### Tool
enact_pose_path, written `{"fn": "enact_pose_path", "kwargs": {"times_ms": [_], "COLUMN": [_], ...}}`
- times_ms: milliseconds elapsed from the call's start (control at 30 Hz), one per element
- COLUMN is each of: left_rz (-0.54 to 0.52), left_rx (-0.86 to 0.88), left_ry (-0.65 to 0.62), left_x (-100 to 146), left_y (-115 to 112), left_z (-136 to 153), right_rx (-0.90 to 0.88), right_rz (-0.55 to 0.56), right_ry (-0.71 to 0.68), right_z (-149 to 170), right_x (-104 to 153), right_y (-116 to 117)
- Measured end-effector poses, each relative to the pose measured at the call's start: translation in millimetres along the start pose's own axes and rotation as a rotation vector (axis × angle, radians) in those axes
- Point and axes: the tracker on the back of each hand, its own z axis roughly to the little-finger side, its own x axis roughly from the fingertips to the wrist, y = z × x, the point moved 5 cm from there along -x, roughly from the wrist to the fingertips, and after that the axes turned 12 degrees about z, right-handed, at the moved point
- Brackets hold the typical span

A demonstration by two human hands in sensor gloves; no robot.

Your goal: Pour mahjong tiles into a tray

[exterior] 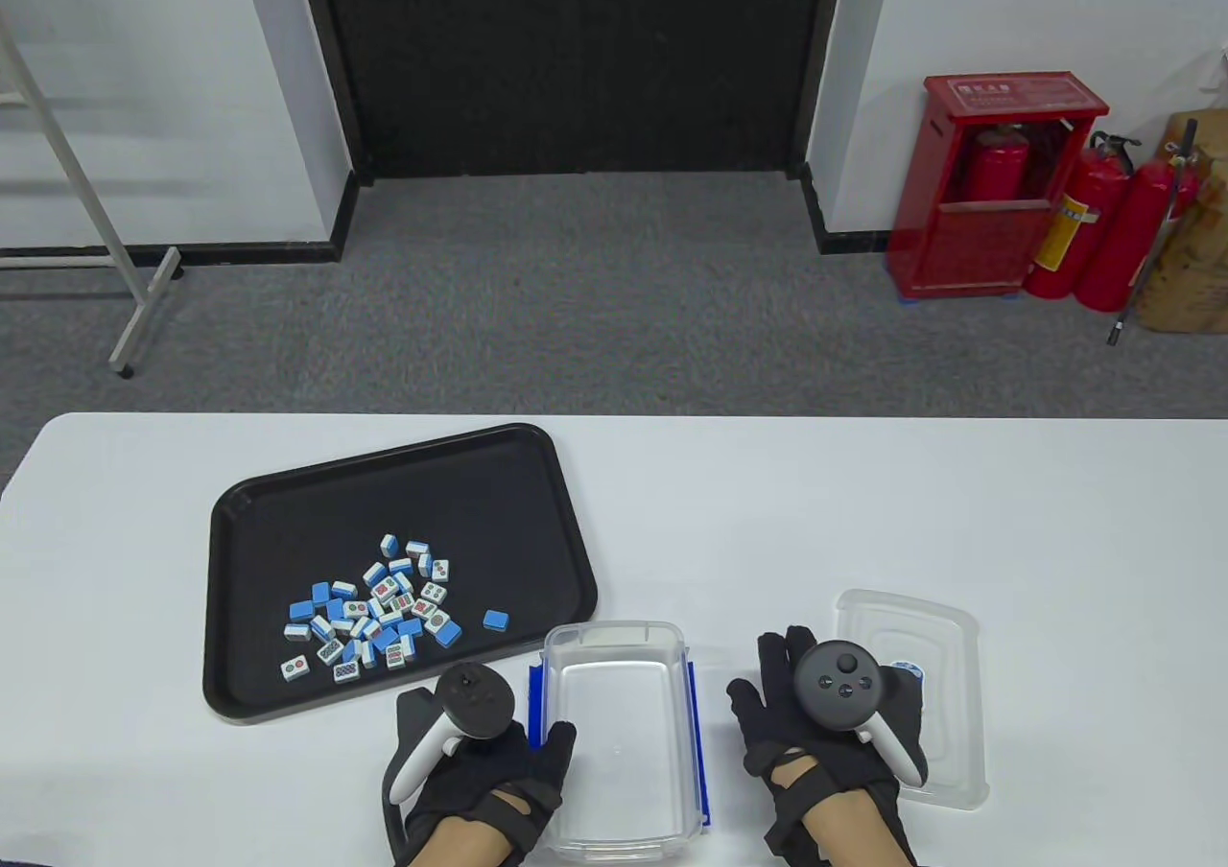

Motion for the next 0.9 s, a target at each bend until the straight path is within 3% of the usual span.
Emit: {"fn": "enact_pose_path", "kwargs": {"times_ms": [67,200,300,400,667,767,900], "left_rz": [-0.152,-0.339,-0.459,-0.487,-0.403,-0.284,-0.072], "left_rx": [-0.059,0.036,0.13,0.185,0.28,0.293,0.325], "left_ry": [-0.045,-0.252,-0.419,-0.566,-0.83,-0.916,-0.926], "left_x": [22.1,64.3,85.8,99.7,92.2,74.9,37.4], "left_y": [22.1,51.2,60.5,56.4,15.9,-11.5,-67.8], "left_z": [-9.6,-33.8,-56.2,-93.4,-196.1,-233.2,-272.9], "right_rx": [-0.056,-0.149,-0.157,-0.119,-0.086,-0.118,-0.146], "right_rz": [0.055,0.197,0.238,0.29,0.322,0.335,0.36], "right_ry": [-0.018,-0.026,-0.014,0.017,0.196,0.235,0.261], "right_z": [-9.4,-21.6,-20.1,-5.6,67.3,93.7,133.1], "right_x": [0.9,6.8,9.5,16.4,37.0,43.0,48.7], "right_y": [-17.0,-57.2,-78.6,-113.4,-175.0,-178.9,-166.6]}}
